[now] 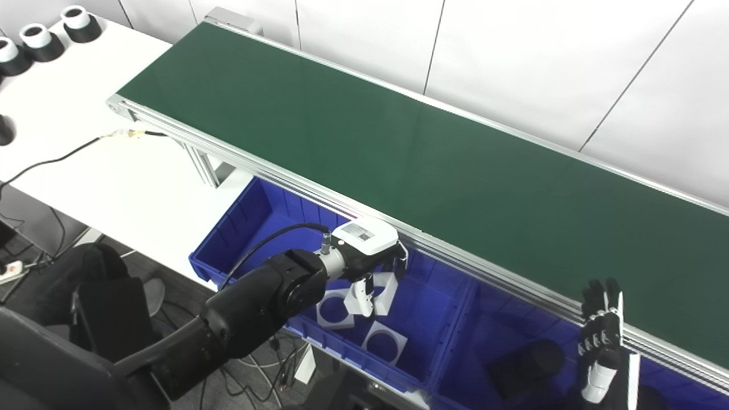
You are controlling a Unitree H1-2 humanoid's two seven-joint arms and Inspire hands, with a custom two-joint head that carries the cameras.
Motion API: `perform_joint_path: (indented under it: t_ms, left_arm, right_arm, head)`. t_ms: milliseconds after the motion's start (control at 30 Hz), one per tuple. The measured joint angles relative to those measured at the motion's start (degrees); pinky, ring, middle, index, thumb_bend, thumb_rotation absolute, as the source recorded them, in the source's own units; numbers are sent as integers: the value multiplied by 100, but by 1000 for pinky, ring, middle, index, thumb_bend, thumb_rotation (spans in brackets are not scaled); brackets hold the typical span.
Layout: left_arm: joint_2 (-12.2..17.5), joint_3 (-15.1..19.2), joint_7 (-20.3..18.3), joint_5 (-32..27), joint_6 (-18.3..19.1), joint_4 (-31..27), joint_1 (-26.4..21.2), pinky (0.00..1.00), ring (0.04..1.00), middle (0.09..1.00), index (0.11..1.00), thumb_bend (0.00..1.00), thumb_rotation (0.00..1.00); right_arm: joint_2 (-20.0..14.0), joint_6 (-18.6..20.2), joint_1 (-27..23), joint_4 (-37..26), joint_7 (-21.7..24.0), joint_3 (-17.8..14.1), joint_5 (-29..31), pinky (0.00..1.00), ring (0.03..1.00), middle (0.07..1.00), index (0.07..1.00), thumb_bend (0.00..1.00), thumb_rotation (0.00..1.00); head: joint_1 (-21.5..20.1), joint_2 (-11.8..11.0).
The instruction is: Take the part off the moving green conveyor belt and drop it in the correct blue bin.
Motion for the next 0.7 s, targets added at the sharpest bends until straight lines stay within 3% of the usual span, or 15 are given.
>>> perform_joint_path:
  t_ms: [133, 167, 200, 233, 300, 367, 533, 700]
  left_arm:
    - [5, -45, 0, 0, 3, -1, -3, 373, 415, 501, 568, 508, 0]
    - [8, -60, 3, 2, 4, -1, -4, 397, 486, 556, 618, 757, 37]
    - [7, -63, 7, 2, 4, -1, -3, 401, 495, 569, 623, 806, 46]
    - [7, -62, 7, -3, 5, -2, -3, 430, 540, 617, 646, 902, 103]
    - [12, -59, 3, -29, 5, -5, -3, 525, 646, 716, 706, 981, 246]
    - [31, -72, -32, -29, 5, -10, -3, 599, 725, 769, 746, 998, 350]
    - [100, -121, -208, -27, 10, -39, -6, 609, 758, 792, 769, 1000, 471]
    - [167, -128, -250, -29, 5, -48, -6, 610, 753, 791, 773, 1000, 517]
  right_arm:
    - [1, 0, 4, -3, 0, 1, 0, 997, 965, 961, 1000, 868, 1000]
    - [1, 0, 4, -3, 0, 1, 0, 996, 964, 961, 1000, 872, 1000]
    - [1, 0, 5, -3, -1, 1, 0, 996, 964, 961, 1000, 873, 1000]
    - [1, 0, 5, -3, -2, 1, -2, 995, 964, 960, 1000, 878, 1000]
    - [2, 0, 7, -3, -9, 2, -7, 996, 964, 960, 1000, 886, 1000]
    - [2, 0, 10, -3, -14, 2, -18, 997, 964, 958, 1000, 886, 1000]
    - [3, 0, 12, -3, -29, 4, -58, 999, 969, 959, 1000, 880, 1000]
    - [3, 0, 11, -3, -22, 3, -32, 988, 961, 958, 1000, 868, 1000]
  head:
    - [-35, -17]
    - [-35, -18]
    - [-35, -18]
    - [-44, -35]
    - [-44, -35]
    - [-53, -35]
    - [-53, -35]
    - [-70, -62]
